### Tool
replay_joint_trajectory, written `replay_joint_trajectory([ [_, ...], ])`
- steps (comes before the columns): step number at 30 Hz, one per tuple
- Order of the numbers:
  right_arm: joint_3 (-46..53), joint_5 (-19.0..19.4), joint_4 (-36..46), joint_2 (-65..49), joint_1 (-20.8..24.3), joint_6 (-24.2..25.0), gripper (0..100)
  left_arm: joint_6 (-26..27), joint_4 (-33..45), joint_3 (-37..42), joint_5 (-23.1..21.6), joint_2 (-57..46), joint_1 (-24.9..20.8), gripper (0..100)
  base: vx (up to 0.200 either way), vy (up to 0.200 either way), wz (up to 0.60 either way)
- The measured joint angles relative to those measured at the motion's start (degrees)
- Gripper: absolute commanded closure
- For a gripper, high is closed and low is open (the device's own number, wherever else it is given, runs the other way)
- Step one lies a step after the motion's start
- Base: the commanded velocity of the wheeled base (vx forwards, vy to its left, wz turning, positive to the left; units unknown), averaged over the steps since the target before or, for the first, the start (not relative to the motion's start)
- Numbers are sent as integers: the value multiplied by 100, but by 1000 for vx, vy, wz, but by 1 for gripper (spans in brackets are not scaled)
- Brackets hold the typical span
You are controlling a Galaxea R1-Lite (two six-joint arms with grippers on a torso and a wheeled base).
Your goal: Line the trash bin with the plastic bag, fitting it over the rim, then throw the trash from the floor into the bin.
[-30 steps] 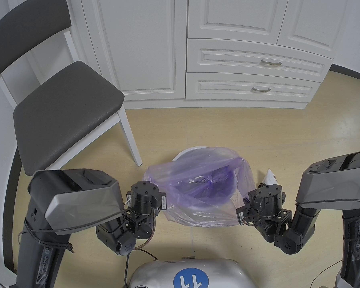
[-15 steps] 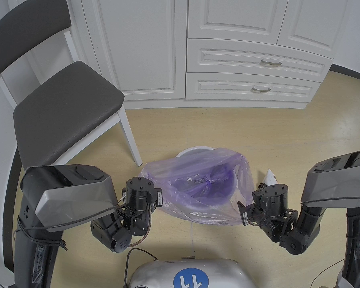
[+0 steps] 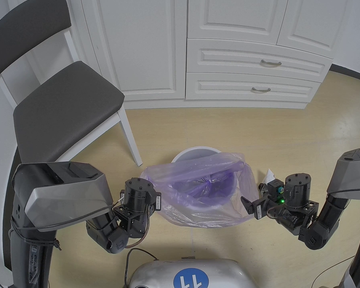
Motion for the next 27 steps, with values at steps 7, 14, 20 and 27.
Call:
replay_joint_trajectory([
  [7,-373,-30,2,-29,-4,394,0,44,137,124,0,-33,-4,0,0,0,0],
  [14,-933,-33,163,98,-13,473,0,208,213,341,-2,-201,-59,0,0,0,0],
  [20,-1996,66,1239,255,-98,419,100,301,219,466,-2,-325,-91,0,0,0,0],
  [27,-2842,318,1603,480,-177,510,100,378,219,542,-6,-424,-85,0,0,0,0],
])
